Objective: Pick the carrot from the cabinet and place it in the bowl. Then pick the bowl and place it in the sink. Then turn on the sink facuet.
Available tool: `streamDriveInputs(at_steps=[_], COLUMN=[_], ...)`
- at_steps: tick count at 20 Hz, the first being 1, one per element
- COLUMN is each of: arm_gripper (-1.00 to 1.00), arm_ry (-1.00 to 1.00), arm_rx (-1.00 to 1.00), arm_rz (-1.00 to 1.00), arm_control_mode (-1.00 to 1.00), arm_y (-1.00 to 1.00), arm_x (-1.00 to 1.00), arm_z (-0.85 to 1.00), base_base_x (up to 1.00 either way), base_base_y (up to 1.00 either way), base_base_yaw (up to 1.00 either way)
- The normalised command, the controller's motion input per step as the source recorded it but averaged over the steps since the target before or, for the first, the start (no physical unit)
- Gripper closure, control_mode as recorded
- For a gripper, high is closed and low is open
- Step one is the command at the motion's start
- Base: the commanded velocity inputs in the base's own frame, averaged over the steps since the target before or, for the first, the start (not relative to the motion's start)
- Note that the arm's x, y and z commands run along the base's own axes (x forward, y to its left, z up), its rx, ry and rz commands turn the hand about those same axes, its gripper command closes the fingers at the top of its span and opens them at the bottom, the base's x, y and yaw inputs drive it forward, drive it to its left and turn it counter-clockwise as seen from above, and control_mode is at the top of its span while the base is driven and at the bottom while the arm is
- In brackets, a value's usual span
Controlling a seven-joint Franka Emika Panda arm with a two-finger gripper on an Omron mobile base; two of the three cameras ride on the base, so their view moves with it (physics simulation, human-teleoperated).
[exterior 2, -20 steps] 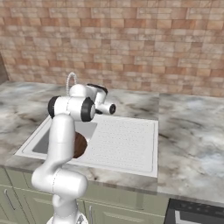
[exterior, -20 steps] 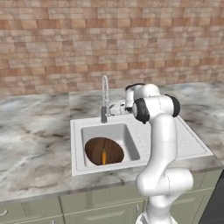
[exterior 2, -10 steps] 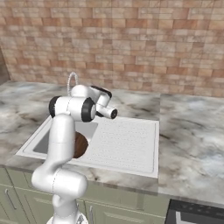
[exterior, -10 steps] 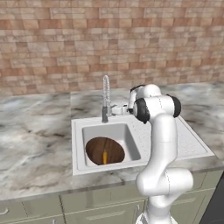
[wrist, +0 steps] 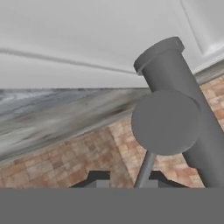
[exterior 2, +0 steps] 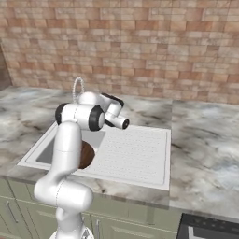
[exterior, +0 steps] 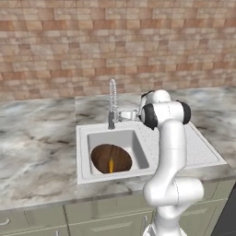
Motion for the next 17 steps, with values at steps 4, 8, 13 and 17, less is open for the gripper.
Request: streamDriveInputs(at_steps=[4, 8, 13, 17], arm_gripper=[1.0, 1.0, 1.0, 1.0], arm_ry=[0.07, 0.05, 0.01, 0.0], arm_rx=[0.07, 0.06, 0.03, 0.01], arm_rz=[0.0, 0.0, 0.0, 0.0], arm_control_mode=[-1.0, -1.0, -1.0, -1.0], arm_y=[-0.87, -0.89, -0.6, -0.02], arm_x=[0.0, 0.0, -0.02, -0.03], arm_z=[-0.28, -0.33, -0.25, 0.0], base_base_x=[0.0, 0.0, 0.0, 0.0], base_base_y=[0.0, 0.0, 0.0, 0.0], base_base_yaw=[0.0, 0.0, 0.0, 0.0])
